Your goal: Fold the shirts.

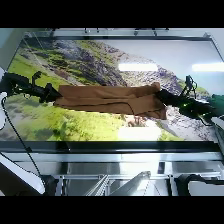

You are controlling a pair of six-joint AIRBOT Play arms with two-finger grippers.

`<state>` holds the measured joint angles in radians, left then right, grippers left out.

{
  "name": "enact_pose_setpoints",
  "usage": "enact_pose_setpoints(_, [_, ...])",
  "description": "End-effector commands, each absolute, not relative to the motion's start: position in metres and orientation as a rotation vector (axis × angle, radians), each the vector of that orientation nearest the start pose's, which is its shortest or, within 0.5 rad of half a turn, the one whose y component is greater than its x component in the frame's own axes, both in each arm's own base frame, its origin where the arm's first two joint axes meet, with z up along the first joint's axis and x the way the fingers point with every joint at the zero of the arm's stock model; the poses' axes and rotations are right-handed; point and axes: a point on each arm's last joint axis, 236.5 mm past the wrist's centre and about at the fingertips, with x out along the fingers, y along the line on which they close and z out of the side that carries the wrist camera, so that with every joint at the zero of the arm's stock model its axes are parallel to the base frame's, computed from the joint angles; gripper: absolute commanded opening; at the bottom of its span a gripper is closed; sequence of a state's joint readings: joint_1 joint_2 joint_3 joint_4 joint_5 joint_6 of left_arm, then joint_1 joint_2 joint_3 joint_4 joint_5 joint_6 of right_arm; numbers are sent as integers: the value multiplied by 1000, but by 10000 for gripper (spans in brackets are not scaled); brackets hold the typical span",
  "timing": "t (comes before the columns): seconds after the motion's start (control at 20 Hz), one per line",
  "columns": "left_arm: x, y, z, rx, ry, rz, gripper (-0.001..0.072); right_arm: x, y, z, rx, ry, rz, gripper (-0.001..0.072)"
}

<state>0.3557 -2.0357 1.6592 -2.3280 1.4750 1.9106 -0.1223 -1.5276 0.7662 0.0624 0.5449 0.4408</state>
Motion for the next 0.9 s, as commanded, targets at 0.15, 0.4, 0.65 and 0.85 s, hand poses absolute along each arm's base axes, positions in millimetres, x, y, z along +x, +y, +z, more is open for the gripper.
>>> enact_pose_setpoints(0.15, [450, -3, -50, -744, 1529, -563, 336, 438, 22, -37, 772, 844, 285, 709])
enact_pose_setpoints(0.4, [459, 2, -5, -704, 1482, -550, 719, 401, 6, -53, 888, 1131, 342, 708])
enact_pose_setpoints(0.65, [447, -14, 2, -687, 1534, -592, 105, 407, 42, -97, 929, 1279, 401, 703])
enact_pose_setpoints(0.85, [448, -34, 7, -691, 1535, -638, 15, 418, 79, -111, 912, 1334, 456, 682])
